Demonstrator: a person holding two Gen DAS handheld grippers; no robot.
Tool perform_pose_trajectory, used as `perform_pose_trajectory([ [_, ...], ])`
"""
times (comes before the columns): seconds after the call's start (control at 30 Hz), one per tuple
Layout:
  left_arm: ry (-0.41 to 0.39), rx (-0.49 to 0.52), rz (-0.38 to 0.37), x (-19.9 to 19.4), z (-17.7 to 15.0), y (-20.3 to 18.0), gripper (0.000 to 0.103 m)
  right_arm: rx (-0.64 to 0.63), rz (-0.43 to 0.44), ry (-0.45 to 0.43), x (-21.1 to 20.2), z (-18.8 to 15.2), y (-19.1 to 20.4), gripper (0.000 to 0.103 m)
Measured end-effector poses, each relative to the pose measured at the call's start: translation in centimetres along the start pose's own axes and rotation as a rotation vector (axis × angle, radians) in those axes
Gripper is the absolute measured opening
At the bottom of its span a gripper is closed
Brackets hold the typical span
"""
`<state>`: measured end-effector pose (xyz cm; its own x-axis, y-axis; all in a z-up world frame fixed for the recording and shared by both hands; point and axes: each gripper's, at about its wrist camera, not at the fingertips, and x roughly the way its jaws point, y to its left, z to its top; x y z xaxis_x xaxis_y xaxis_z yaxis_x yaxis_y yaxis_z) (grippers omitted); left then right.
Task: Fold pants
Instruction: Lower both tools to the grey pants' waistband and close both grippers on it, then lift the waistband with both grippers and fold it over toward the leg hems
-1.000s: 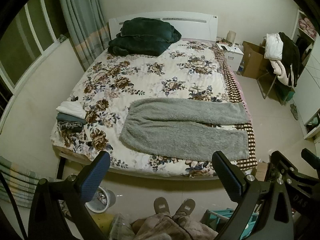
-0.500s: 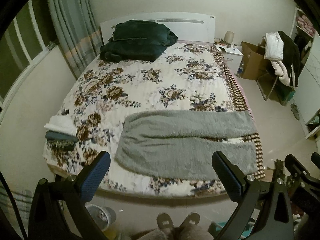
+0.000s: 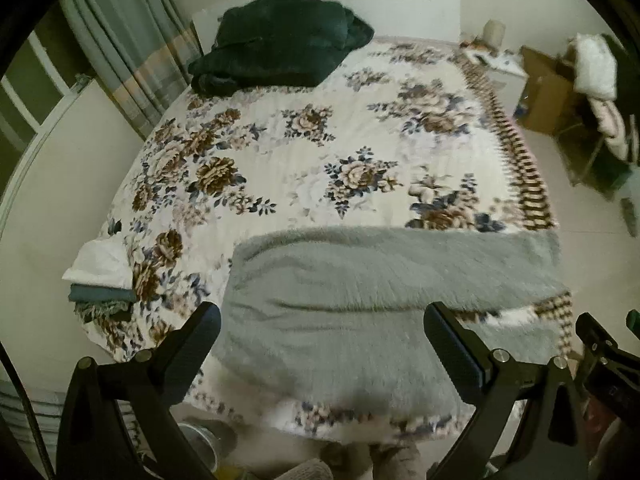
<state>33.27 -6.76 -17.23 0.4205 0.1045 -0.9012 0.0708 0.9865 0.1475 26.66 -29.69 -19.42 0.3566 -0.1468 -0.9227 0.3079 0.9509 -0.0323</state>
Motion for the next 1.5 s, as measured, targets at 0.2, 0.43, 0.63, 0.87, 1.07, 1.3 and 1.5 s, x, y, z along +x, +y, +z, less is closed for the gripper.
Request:
perform_pose_trajectory([
  [0.2, 0.109, 0.071, 0.032, 13.6, 4.9, -5.5, 0.103, -0.064, -0.022, 0.136, 18.3, 8.3, -0.6, 0.103],
  [0.43, 0.207, 0.289, 0.036, 29.0, 5.9, -12.8, 0.103, -0.285, -0.072, 0.268, 36.4, 9.9, 2.0, 0.103],
  [0.63, 0.309, 0.505, 0.032, 39.3, 5.4, -16.3, 0.103, -0.523, -0.138, 0.406, 47.3, 8.1, 2.9, 0.103],
  [0.87, 0.345, 0.623, -0.035, 45.3, 6.2, -19.8, 0.103, -0.716, -0.17, 0.484, 53.5, 8.6, 3.8, 0.103],
  [1.07, 0.347, 0.675, -0.162, 46.8, 5.9, -20.6, 0.063, -0.804, -0.107, 0.561, 56.9, 8.3, 4.3, 0.085],
  [1.3, 0.282, 0.676, -0.209, 45.2, 5.5, -20.7, 0.01, -0.698, 0.016, 0.552, 55.1, 8.0, 3.3, 0.025],
  [1.5, 0.198, 0.581, -0.221, 41.2, 4.5, -18.5, 0.005, -0.569, 0.032, 0.457, 51.0, 7.2, 0.2, 0.009],
])
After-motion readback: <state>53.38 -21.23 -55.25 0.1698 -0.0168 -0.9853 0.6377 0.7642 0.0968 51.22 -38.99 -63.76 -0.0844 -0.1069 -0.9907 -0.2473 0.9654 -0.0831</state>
